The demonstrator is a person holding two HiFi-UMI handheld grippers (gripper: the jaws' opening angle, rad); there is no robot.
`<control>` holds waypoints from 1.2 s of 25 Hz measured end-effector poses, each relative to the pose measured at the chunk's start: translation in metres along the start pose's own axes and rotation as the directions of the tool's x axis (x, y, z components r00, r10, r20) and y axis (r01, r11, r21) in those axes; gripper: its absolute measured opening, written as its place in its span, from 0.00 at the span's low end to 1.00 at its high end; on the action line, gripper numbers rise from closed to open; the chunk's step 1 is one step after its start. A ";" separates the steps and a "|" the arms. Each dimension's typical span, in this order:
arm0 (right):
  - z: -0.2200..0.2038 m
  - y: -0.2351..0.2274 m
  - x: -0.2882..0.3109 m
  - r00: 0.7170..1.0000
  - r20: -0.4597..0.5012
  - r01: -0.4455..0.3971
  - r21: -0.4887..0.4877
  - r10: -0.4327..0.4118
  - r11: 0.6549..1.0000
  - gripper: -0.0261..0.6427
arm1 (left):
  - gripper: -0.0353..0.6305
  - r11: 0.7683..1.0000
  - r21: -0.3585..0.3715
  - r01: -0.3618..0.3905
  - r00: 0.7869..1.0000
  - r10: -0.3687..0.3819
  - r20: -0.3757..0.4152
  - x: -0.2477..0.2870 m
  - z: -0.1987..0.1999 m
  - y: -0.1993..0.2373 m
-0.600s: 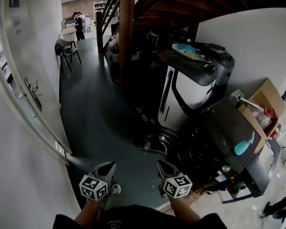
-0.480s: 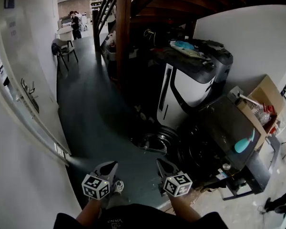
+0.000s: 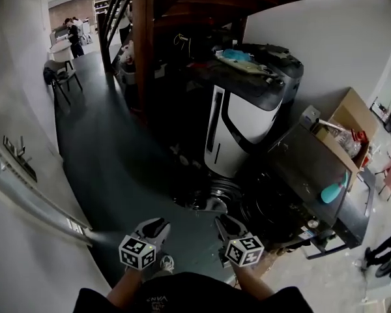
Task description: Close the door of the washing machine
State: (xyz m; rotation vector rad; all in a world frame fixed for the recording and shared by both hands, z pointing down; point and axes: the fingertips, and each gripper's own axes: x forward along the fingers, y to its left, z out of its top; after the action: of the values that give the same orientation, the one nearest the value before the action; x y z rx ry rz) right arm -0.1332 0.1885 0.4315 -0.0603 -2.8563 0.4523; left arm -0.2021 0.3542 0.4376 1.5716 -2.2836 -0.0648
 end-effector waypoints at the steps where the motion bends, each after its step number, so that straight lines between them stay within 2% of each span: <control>1: 0.000 -0.002 0.007 1.000 0.001 0.020 0.010 -0.020 1.000 0.17 | 0.21 1.000 -0.003 0.015 1.000 -0.015 -0.011 0.005 0.001 0.009; 6: 0.001 -0.008 0.042 0.993 0.019 0.117 0.061 -0.118 0.991 0.28 | 0.28 0.994 0.010 0.105 0.991 -0.104 -0.079 0.028 0.003 0.051; 15: -0.005 -0.022 0.075 0.958 0.024 0.281 0.137 -0.287 0.950 0.30 | 0.33 0.964 0.037 0.262 0.949 -0.251 -0.191 0.067 0.000 0.104; 21: -0.003 -0.039 0.082 0.937 0.017 0.342 0.157 -0.349 0.926 0.30 | 0.33 0.954 0.066 0.293 0.934 -0.270 -0.235 0.095 -0.010 0.120; 30: -0.004 -0.078 0.092 0.934 -0.013 0.353 0.180 -0.357 0.918 0.30 | 0.33 0.961 0.077 0.266 0.934 -0.238 -0.268 0.141 -0.017 0.134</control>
State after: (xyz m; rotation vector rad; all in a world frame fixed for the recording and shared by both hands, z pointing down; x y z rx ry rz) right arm -0.2218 0.1229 0.4814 0.4913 -2.7438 0.6283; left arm -0.3606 0.2796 0.5240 1.8080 -1.9080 0.1941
